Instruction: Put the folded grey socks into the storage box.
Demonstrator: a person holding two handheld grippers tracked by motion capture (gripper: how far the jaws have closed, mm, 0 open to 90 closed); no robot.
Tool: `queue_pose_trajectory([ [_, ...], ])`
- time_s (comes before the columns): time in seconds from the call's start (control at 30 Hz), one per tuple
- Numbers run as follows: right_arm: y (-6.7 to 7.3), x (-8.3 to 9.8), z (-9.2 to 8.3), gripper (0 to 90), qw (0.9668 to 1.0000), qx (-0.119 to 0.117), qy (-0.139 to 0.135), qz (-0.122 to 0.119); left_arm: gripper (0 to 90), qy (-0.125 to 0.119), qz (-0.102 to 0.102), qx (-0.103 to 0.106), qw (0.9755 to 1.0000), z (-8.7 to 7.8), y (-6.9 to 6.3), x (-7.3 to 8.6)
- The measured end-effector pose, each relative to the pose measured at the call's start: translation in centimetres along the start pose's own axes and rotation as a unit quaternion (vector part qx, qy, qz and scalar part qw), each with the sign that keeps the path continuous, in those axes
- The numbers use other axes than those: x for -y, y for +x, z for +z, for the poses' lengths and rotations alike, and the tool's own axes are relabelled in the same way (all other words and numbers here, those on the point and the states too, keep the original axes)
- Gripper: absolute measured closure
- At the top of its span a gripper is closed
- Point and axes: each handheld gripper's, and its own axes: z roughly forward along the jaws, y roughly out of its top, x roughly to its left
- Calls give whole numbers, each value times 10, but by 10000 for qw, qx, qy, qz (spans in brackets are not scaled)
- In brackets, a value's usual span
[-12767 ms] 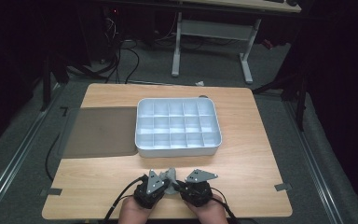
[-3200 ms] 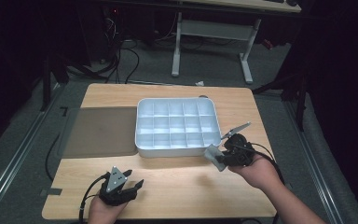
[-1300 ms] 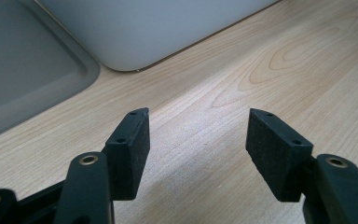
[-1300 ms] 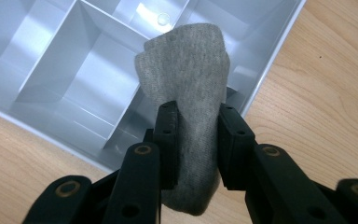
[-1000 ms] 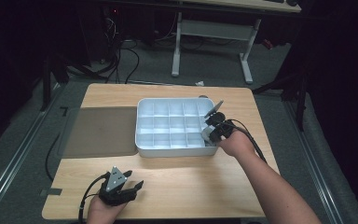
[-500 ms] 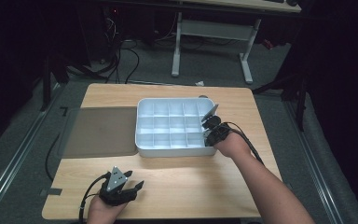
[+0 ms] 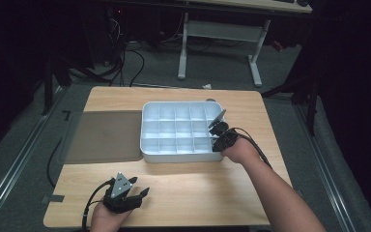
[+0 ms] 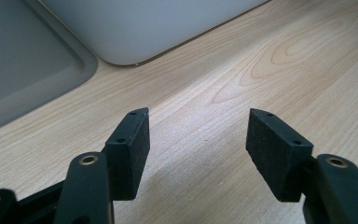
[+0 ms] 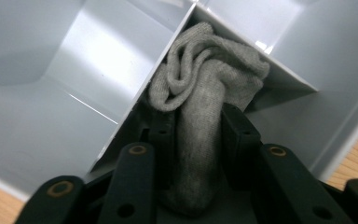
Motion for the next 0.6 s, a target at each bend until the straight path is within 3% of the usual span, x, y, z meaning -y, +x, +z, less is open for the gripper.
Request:
queue_pose_trajectory([
  [0.03,3,0,0,684,9999,14,62,154,402,3,2,-4,10000,0,0,0],
  [0.1,2,-1,0,638,10000,-5,9,-36,402,14,-1,10,10000,0,0,0],
  [0.33,1,-3,-13,561,10000,-8,-34,12,401,23,-12,15,10000,0,0,0],
  [0.37,1,-2,-18,554,9998,-42,-44,171,401,27,-11,18,10000,0,0,0],
  [0.5,-4,-1,-38,592,9991,-121,-358,166,401,29,-7,26,10000,1,0,0],
  [0.6,-5,2,-49,727,9990,-174,-393,132,401,29,6,28,10000,1,-1,0],
])
